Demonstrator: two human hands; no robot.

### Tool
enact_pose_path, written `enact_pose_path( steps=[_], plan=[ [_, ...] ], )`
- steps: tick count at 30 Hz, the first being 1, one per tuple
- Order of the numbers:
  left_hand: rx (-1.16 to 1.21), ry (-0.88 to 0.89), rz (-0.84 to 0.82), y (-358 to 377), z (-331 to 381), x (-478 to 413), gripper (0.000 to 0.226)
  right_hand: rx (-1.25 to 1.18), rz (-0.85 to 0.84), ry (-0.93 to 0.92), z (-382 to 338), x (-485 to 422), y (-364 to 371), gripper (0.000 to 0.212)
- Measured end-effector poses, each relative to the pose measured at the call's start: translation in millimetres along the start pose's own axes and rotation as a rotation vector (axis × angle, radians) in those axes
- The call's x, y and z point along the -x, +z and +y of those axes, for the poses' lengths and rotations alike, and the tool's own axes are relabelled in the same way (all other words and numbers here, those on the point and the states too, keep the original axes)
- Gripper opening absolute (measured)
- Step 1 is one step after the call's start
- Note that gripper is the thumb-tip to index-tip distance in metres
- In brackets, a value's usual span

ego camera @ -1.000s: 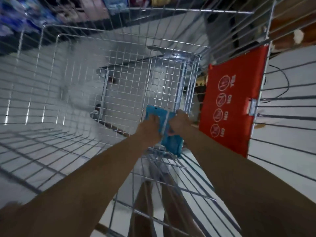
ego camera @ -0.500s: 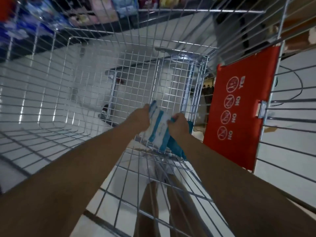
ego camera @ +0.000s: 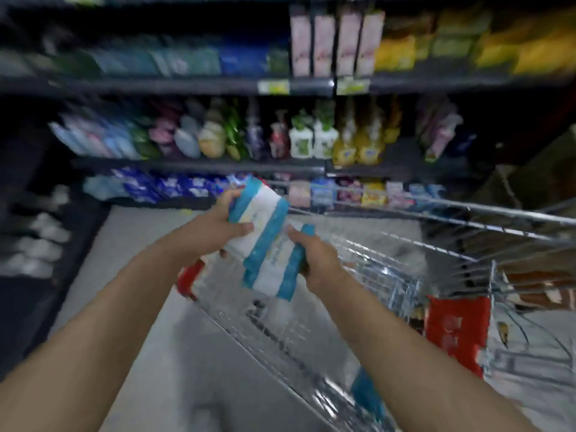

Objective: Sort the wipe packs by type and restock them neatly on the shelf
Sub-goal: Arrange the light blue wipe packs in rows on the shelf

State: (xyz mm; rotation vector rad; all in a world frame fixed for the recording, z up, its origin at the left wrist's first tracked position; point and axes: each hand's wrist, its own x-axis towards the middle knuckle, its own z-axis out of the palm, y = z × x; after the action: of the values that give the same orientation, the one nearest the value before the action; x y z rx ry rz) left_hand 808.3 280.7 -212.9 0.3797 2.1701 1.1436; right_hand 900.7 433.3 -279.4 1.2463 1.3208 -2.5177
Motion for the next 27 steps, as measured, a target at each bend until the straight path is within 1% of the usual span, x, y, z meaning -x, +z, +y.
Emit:
enact_pose_path(
  steps=[1, 2, 3, 5, 6, 8, 10, 12, 14, 17, 20, 23, 25, 27],
  plan=[
    [0.007, 0.031, 0.024, -31, 8, 16, 0.043, -0.031, -0.105, 0.04, -11, 10, 35, 0.005],
    [0.016, 0.064, 0.048, -62, 17, 32, 0.043, -0.037, -0.191, 0.072, -19, 19, 70, 0.009],
    [0.028, 0.095, 0.074, -96, 22, 48, 0.043, -0.011, -0.247, 0.089, -25, 27, 107, 0.012],
    [0.09, 0.148, 0.122, -163, 28, 75, 0.041, 0.048, -0.311, 0.096, -34, 45, 175, 0.008],
    [0.122, 0.167, 0.15, -196, 26, 85, 0.041, 0.062, -0.325, 0.091, -37, 53, 207, 0.008],
    [0.182, 0.192, 0.231, -259, 19, 102, 0.032, 0.111, -0.327, 0.066, -39, 64, 267, 0.009],
    [0.254, 0.197, 0.289, -319, 7, 111, 0.027, 0.159, -0.33, 0.046, -40, 66, 323, 0.001],
    [0.316, 0.178, 0.3, -377, -6, 117, 0.026, 0.176, -0.348, 0.048, -39, 63, 377, 0.006],
    [0.373, 0.167, 0.295, -432, -16, 116, 0.03, 0.168, -0.344, 0.041, -42, 56, 423, 0.013],
    [0.515, 0.178, 0.29, -499, -22, 101, 0.034, 0.113, -0.32, 0.017, -55, 42, 477, 0.017],
    [0.636, 0.182, 0.313, -547, -22, 65, 0.031, 0.169, -0.286, -0.048, -80, 21, 519, 0.008],
    [0.637, 0.205, 0.334, -584, -15, 14, 0.03, 0.2, -0.267, -0.151, -111, -10, 552, 0.015],
    [0.62, 0.23, 0.368, -606, -10, -29, 0.029, 0.228, -0.243, -0.231, -133, -36, 572, 0.011],
    [0.537, 0.273, 0.41, -629, -4, -75, 0.035, 0.306, -0.228, -0.345, -161, -72, 590, 0.011]
  ],
)
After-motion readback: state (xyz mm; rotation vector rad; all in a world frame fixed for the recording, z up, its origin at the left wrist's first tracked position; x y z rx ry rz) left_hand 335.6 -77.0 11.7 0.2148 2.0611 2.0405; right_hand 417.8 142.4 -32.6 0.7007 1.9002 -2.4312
